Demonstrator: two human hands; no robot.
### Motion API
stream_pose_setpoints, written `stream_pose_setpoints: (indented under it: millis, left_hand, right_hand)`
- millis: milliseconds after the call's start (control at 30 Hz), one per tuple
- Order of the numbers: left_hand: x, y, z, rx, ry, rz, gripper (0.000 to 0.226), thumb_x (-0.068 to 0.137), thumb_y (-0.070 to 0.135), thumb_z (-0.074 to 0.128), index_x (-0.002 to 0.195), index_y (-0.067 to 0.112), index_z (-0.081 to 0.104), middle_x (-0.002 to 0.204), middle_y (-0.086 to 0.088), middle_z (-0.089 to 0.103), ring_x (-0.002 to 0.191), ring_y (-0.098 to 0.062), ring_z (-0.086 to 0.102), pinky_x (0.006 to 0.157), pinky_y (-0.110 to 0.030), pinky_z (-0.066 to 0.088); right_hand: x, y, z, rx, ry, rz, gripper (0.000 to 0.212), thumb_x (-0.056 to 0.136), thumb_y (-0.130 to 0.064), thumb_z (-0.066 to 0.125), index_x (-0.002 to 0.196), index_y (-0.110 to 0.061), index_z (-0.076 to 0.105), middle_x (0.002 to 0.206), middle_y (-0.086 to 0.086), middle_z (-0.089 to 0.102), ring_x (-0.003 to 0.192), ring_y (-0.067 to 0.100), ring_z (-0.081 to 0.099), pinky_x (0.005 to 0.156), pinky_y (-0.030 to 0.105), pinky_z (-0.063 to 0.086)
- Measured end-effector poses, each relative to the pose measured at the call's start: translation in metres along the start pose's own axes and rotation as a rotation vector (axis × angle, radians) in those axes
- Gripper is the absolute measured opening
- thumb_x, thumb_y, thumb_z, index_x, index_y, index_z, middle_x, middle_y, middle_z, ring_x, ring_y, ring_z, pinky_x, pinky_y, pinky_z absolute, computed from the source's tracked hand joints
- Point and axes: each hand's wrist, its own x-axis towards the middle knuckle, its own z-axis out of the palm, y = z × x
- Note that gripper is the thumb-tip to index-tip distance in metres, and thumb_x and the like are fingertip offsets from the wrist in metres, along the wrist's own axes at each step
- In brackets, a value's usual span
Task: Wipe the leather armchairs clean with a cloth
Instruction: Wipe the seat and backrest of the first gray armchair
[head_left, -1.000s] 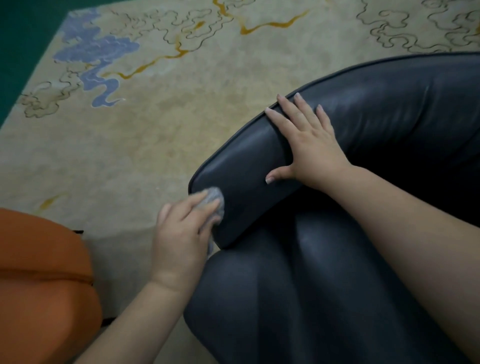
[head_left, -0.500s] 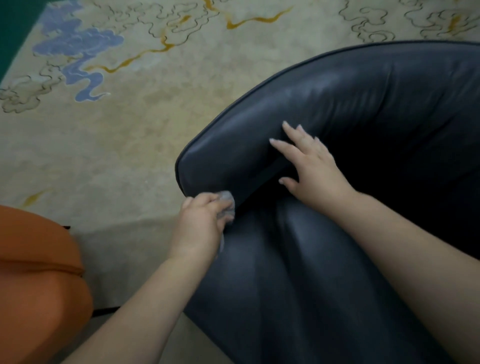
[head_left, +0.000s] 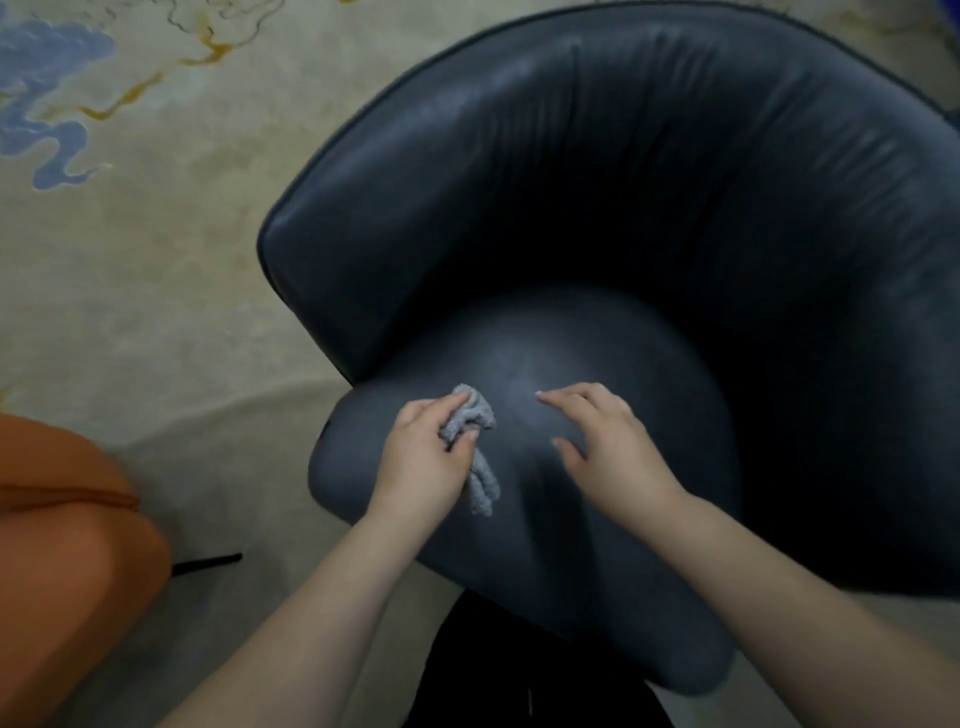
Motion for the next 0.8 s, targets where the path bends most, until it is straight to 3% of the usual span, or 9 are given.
stream_pose_setpoints:
  millis: [100,200,433,600,700,800]
  left_hand:
    - [-0.033,0.011,0.005,0.056,-0.092,-0.021,0.041,0.085,0.016,0.065,0.124,0.025,0.061,0.11,0.007,0.05,0.099,-0.004,0.049,0.081,0.008,0.019]
    - [-0.053,0.019,0.007,0.125,-0.175,-0.031,0.041,0.085,0.021,0.064,0.126,0.025,0.06,0.117,-0.001,0.054,0.108,-0.015,0.054,0.087,-0.004,0.025]
    - [-0.046,0.04,-0.009,0.277,-0.3,0.106,0.043,0.088,0.032,0.059,0.129,0.027,0.049,0.12,-0.006,0.053,0.104,-0.023,0.055,0.085,-0.028,0.042]
    - [-0.031,0.054,-0.025,0.364,-0.412,0.26,0.057,0.089,0.033,0.058,0.141,0.024,0.036,0.12,-0.009,0.056,0.107,-0.026,0.055,0.079,-0.028,0.038]
    - [-0.024,0.063,-0.031,0.417,-0.477,0.354,0.039,0.089,0.031,0.059,0.127,0.021,0.054,0.114,-0.009,0.059,0.106,-0.026,0.056,0.085,-0.029,0.041]
    - [-0.023,0.077,-0.032,0.489,-0.542,0.45,0.025,0.088,0.033,0.059,0.112,0.025,0.064,0.103,-0.004,0.058,0.096,-0.021,0.057,0.08,-0.025,0.04]
  right_hand:
    - [-0.037,0.01,-0.017,-0.014,-0.035,0.095,0.047,0.089,-0.017,0.058,0.134,-0.027,0.049,0.126,-0.004,0.05,0.119,0.02,0.046,0.102,0.038,0.04]
    - [-0.071,0.018,-0.029,-0.004,-0.026,0.192,0.045,0.089,-0.018,0.057,0.133,-0.026,0.049,0.126,-0.002,0.052,0.118,0.021,0.049,0.101,0.039,0.041]
    - [-0.132,0.023,-0.037,0.058,0.1,0.413,0.044,0.09,-0.019,0.057,0.132,-0.026,0.05,0.122,-0.002,0.052,0.114,0.02,0.05,0.097,0.037,0.044]
    - [-0.172,0.01,-0.029,0.113,0.253,0.601,0.043,0.09,-0.019,0.056,0.131,-0.028,0.05,0.121,-0.004,0.051,0.113,0.018,0.051,0.096,0.038,0.045]
    - [-0.195,-0.004,-0.023,0.147,0.343,0.701,0.043,0.089,-0.017,0.057,0.13,-0.027,0.052,0.12,-0.003,0.052,0.113,0.018,0.051,0.095,0.036,0.045]
    - [-0.219,-0.021,-0.016,0.206,0.448,0.795,0.042,0.089,-0.016,0.057,0.129,-0.025,0.053,0.122,-0.001,0.052,0.115,0.019,0.05,0.096,0.038,0.045]
